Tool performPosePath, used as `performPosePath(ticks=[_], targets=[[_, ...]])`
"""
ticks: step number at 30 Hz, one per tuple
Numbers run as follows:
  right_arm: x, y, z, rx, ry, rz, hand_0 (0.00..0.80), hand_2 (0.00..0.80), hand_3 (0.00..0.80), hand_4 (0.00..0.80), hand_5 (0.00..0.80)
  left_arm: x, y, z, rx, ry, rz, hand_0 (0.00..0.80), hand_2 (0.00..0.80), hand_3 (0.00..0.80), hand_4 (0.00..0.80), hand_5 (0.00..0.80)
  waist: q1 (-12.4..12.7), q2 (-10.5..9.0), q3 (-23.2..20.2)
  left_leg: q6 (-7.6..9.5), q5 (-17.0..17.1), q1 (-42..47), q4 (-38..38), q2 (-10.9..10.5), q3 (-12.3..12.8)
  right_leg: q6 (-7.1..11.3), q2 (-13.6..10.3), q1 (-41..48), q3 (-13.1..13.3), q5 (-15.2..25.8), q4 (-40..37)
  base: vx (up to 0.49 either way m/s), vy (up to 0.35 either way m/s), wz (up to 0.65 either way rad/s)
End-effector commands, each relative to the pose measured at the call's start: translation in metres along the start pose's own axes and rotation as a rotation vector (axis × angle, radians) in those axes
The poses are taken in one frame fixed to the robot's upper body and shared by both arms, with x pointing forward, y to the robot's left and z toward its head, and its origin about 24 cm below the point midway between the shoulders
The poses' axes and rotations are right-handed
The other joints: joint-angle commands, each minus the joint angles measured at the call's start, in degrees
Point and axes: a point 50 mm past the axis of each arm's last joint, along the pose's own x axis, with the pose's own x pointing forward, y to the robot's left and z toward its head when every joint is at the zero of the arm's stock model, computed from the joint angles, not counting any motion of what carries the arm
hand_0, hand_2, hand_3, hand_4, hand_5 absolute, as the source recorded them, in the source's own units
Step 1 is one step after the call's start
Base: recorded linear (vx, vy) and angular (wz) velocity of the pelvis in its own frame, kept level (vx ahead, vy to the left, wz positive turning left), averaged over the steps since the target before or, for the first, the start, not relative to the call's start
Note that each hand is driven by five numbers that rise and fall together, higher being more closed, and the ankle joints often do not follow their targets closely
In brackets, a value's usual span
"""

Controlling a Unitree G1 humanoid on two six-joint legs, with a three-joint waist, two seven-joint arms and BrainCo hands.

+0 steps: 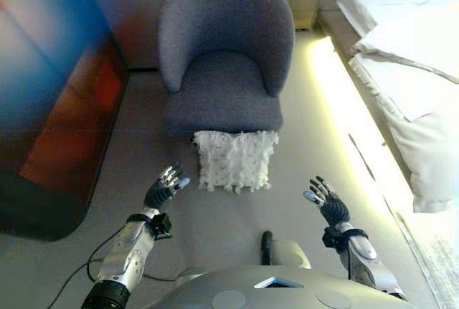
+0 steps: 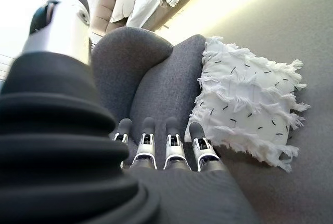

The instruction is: Pick up the cushion and take it to the sofa

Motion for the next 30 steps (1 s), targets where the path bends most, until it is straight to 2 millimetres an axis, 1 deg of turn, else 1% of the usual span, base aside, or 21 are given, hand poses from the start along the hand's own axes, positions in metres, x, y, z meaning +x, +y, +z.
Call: performPosePath(ticks=[1,2,4,5,6,7,8,9,10,11,14,17,19,21,22,24,26,28,30], targets=[[0.005,-0.002,0.033,-0.083,-0.129,0.05,0.0,0.0,0.0,0.0,0.0,0.006,-0.012,0.034,-0.01,-0.17,-0.043,0.0,0.0,0.0,0.0,0.0,0.0,-1.28,-0.2,2.32,13.8,-5.0,27.6,-0.8,1.9,0.32,-0.5,2.6,1.1,7.9,-10.3,0.26,-0.25,-0.3],[0.006,-0.004,0.036,-0.095,-0.139,0.044,0.0,0.0,0.0,0.0,0.0,0.007,-0.017,0.035,-0.009,-0.173,-0.051,0.0,0.0,0.0,0.0,0.0,0.6,-1.74,0.4,2.82,13.2,-9.1,31.1,0.4,2.0,-0.63,-0.6,4.2,0.6,6.7,-10.1,0.216,-0.193,-0.32],[0.008,-0.005,0.04,-0.089,-0.157,0.043,0.0,0.0,0.0,0.0,0.0,0.007,-0.021,0.034,-0.003,-0.177,-0.059,0.0,0.0,0.0,0.0,0.0,1.5,-2.16,1.5,3.97,11.6,-13.2,31.2,0.6,1.6,-0.99,-0.9,6.0,0.7,5.7,-10.0,0.196,-0.088,-0.51],[0.007,-0.005,0.041,-0.085,-0.165,0.045,0.0,0.0,0.0,0.0,0.0,0.006,-0.021,0.033,0.004,-0.181,-0.058,0.0,0.0,0.0,0.0,0.0,1.9,-2.07,2.0,4.22,11.5,-13.8,28.2,0.1,1.3,-0.82,-0.8,6.9,0.9,5.1,-9.9,0.221,-0.004,-0.27],[0.007,-0.005,0.042,-0.083,-0.169,0.044,0.0,0.0,0.0,0.0,0.0,0.004,-0.019,0.033,0.009,-0.185,-0.049,0.0,0.0,0.0,0.0,0.0,2.4,-1.96,2.5,4.4,11.9,-13.6,24.8,-0.8,1.0,-0.62,-0.6,7.7,1.1,4.3,-9.6,0.224,0.042,-0.12],[0.006,-0.004,0.042,-0.08,-0.17,0.04,0.0,0.0,0.0,0.0,0.0,0.002,-0.017,0.032,0.004,-0.182,-0.039,0.0,0.0,0.0,0.0,0.0,2.7,-1.84,2.7,4.49,12.6,-13.3,21.1,-1.1,0.8,-0.52,-0.2,8.2,1.5,3.6,-9.3,0.243,0.065,-0.2],[0.005,-0.004,0.042,-0.075,-0.17,0.035,0.0,0.0,0.0,0.0,0.0,0.0,-0.015,0.032,-0.007,-0.181,-0.035,0.0,0.0,0.0,0.0,0.0,2.9,-1.61,2.9,4.56,13.6,-13.4,15.8,-1.2,0.5,-0.38,0.4,8.7,2.4,3.0,-9.2,0.251,0.081,-0.27],[0.002,-0.005,0.041,-0.066,-0.17,0.029,0.0,0.0,0.0,0.0,0.0,-0.001,-0.014,0.032,-0.014,-0.185,-0.038,0.0,0.0,0.0,0.0,0.0,2.9,-1.4,3.1,4.47,14.8,-13.6,11.1,-1.2,-0.3,-0.38,1.3,9.1,3.9,2.6,-9.3,0.257,0.106,-0.12],[-0.001,-0.008,0.04,-0.05,-0.169,0.021,0.0,0.0,0.0,0.0,0.0,-0.001,-0.013,0.033,-0.01,-0.191,-0.044,0.0,0.0,0.0,0.0,0.0,2.9,-1.21,3.1,4.32,15.7,-14.3,6.4,-1.5,-1.6,-0.27,2.0,9.3,5.2,2.3,-9.6,0.273,0.13,-0.01],[-0.003,-0.008,0.038,-0.039,-0.165,0.012,0.0,0.0,0.0,0.0,0.0,0.001,-0.014,0.033,-0.008,-0.194,-0.047,0.0,0.0,0.0,0.0,0.0,3.0,-0.62,3.4,3.6,17.1,-14.4,0.4,-1.5,-2.6,-0.17,2.8,10.2,5.7,1.3,-9.3,0.261,0.122,0.02],[-0.007,-0.012,0.032,-0.039,-0.149,-0.015,0.0,0.0,0.0,0.0,0.0,0.006,-0.017,0.034,-0.019,-0.209,-0.064,0.0,0.0,0.0,0.0,0.0,3.5,-0.06,3.8,2.15,19.6,-16.7,-8.1,-1.1,-3.2,-0.11,3.6,12.7,6.0,-0.5,-9.6,0.3,0.098,0.11],[-0.01,-0.015,0.028,-0.053,-0.138,-0.005,0.0,0.0,0.0,0.0,0.0,0.005,-0.017,0.034,-0.025,-0.214,-0.071,0.0,0.0,0.0,0.0,0.0,4.8,-0.19,3.8,1.62,19.6,-17.9,-14.1,-1.5,-5.8,0.35,3.2,16.4,6.9,-1.9,-10.7,0.344,0.068,-0.09],[-0.012,-0.015,0.028,-0.055,-0.127,0.012,0.0,0.0,0.0,0.0,0.0,0.002,-0.015,0.033,-0.021,-0.212,-0.064,0.0,0.0,0.0,0.0,0.0,5.4,-0.16,3.7,1.34,18.9,-18.4,-15.1,-1.5,-6.5,0.46,3.0,18.1,7.6,-3.1,-11.0,0.364,0.079,-0.52],[-0.012,-0.014,0.026,-0.055,-0.114,0.023,0.0,0.0,0.0,0.0,0.0,0.002,-0.012,0.031,-0.017,-0.206,-0.064,0.0,0.0,0.0,0.0,0.0,5.7,0.14,3.7,1.17,18.9,-18.9,-14.6,-1.1,-5.8,0.35,2.8,19.3,7.7,-4.5,-10.6,0.375,0.114,-0.59],[-0.012,-0.013,0.026,-0.053,-0.112,0.03,0.0,0.0,0.0,0.0,0.0,0.002,-0.012,0.033,-0.015,-0.208,-0.068,0.0,0.0,0.0,0.0,0.0,5.8,0.21,3.8,1.17,18.9,-19.7,-13.1,-1.1,-5.5,0.31,2.6,19.8,7.6,-5.0,-10.5,0.318,0.117,-0.29],[-0.009,-0.009,0.027,-0.043,-0.114,0.037,0.0,0.0,0.0,0.0,0.0,0.003,-0.013,0.037,-0.007,-0.219,-0.077,0.0,0.0,0.0,0.0,0.0,6.2,0.05,3.7,1.67,17.5,-20.5,-10.6,-1.4,-5.5,0.79,1.5,19.7,7.0,-5.6,-9.9,0.308,0.136,-0.12],[-0.008,-0.006,0.027,-0.028,-0.115,0.037,0.0,0.0,0.0,0.0,0.0,0.004,-0.012,0.041,-0.005,-0.225,-0.071,0.0,0.0,0.0,0.0,0.0,6.5,-0.05,3.8,2.05,16.5,-21.2,-8.2,-1.9,-4.6,1.58,0.2,19.7,5.5,-6.2,-8.1,0.393,0.171,-0.07],[-0.009,-0.003,0.028,0.012,-0.123,0.057,0.0,0.0,0.0,0.0,0.0,0.004,-0.01,0.043,0.02,-0.233,-0.067,0.0,0.0,0.0,0.0,0.0,6.7,-0.7,3.6,3.2,14.6,-22.1,-4.7,-2.8,-3.9,2.71,-1.2,20.2,4.3,-6.6,-6.7,0.417,0.14,-0.07],[-0.007,0.005,0.032,0.014,-0.14,0.082,0.0,0.0,0.0,0.0,0.0,0.005,-0.009,0.05,0.039,-0.248,-0.071,0.0,0.0,0.0,0.0,0.0,7.3,-1.42,3.0,5.09,12.4,-22.1,-2.4,-3.9,-3.4,4.41,-3.7,18.9,2.6,-5.5,-3.0,0.378,0.141,-0.13]])
